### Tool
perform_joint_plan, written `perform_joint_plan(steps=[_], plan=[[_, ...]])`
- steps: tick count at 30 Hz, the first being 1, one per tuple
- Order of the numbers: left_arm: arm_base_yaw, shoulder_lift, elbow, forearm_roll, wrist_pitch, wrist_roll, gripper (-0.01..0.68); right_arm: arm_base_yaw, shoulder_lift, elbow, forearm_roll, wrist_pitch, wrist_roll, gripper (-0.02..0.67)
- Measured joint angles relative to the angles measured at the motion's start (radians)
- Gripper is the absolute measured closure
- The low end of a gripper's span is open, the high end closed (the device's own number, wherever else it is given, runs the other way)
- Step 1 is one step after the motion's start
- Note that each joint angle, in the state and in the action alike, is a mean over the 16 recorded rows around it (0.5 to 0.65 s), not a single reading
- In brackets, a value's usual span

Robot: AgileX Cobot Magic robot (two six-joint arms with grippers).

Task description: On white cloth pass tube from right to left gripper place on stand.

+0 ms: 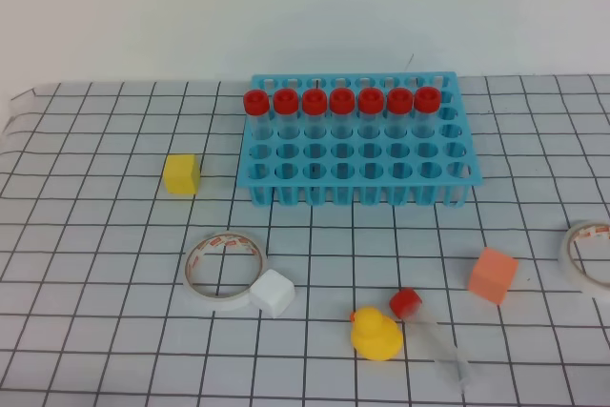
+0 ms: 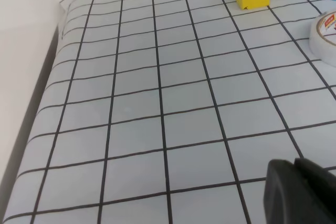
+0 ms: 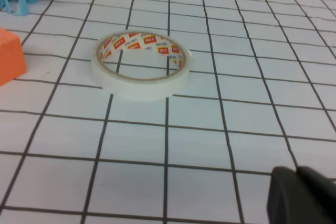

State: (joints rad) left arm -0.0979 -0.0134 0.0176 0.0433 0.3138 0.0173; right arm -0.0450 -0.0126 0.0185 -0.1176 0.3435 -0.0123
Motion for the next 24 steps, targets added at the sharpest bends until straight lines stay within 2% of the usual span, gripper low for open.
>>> perform_joint_plan(steps=[7, 12, 24], plan=[[0.000, 0.000, 0.001, 0.001, -0.034, 0.000, 0.674, 0.000, 0.000, 0.002, 0.000, -0.034, 0.000, 0.650], [0.000, 0.000, 0.001, 0.001, -0.139, 0.000, 0.674, 0.000, 0.000, 0.005, 0.000, -0.156, 0.000, 0.650], [0.000, 0.000, 0.002, 0.003, -0.658, -0.053, 0.674, 0.000, 0.000, 0.009, 0.001, -0.827, 0.029, 0.650]])
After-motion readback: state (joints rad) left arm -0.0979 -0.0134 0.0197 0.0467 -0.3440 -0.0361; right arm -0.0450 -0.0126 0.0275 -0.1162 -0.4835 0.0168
